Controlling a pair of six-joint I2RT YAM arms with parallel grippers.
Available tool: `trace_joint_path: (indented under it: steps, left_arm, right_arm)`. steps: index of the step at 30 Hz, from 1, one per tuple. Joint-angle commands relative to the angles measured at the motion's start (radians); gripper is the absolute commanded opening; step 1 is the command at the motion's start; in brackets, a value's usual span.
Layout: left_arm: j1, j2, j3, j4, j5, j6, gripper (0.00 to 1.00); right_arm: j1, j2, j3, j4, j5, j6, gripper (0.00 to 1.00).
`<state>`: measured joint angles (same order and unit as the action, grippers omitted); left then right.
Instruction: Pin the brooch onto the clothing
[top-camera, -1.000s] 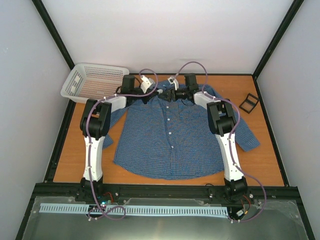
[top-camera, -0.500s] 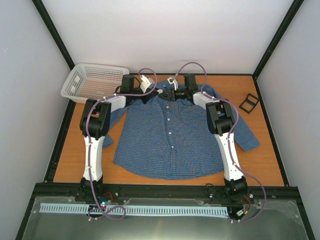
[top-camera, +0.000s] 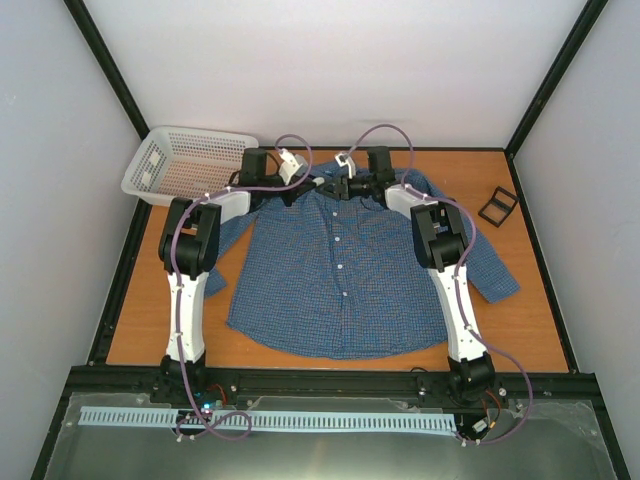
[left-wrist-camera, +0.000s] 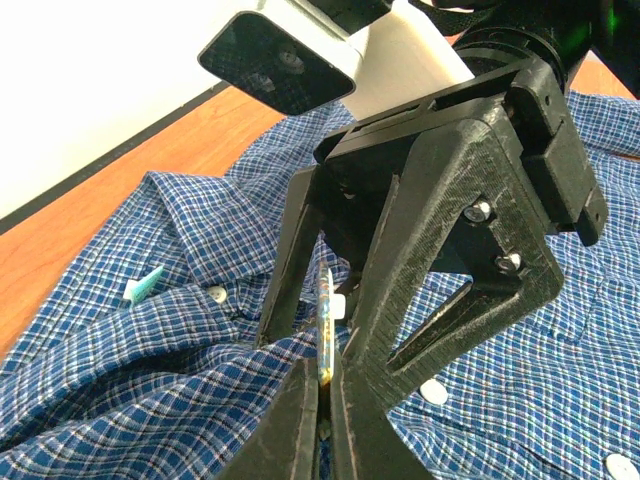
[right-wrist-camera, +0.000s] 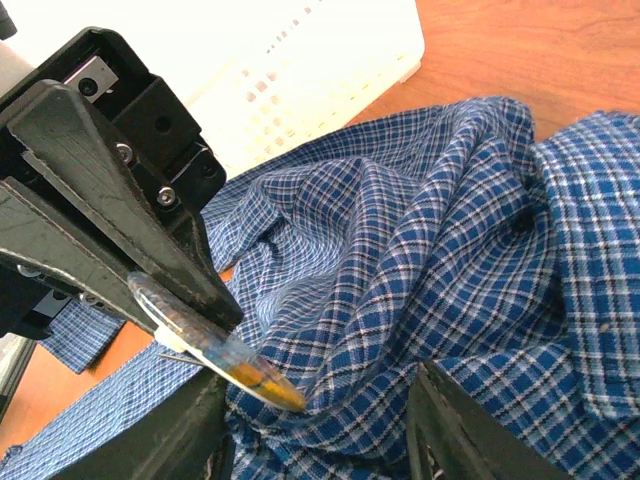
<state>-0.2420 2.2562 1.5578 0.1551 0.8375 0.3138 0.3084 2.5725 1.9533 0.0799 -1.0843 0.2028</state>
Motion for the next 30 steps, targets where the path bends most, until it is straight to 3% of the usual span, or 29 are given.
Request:
trace_joint_path:
  steps: [1, 13, 25, 30]
  left_arm:
    - [0.004, 0.015, 0.039, -0.021, 0.057, 0.024, 0.01]
    - [0.001, 0.008, 0.032, -0.046, 0.080, 0.076, 0.01]
    - [-0.017, 0.013, 0.038, -0.067, 0.070, 0.096, 0.01]
    - [-0.021, 0.010, 0.038, -0.077, 0.068, 0.109, 0.01]
  right_arm:
    - [0.003, 0.027, 0.041, 0.059, 0.014, 0.045, 0.47]
    - [0.001, 0.063, 0.094, 0.053, 0.013, 0.141, 0.42]
    - [-0.008, 0.070, 0.064, 0.237, 0.074, 0.454, 0.44]
    - [-0.011, 0.069, 0.074, 0.212, 0.113, 0.512, 0.45]
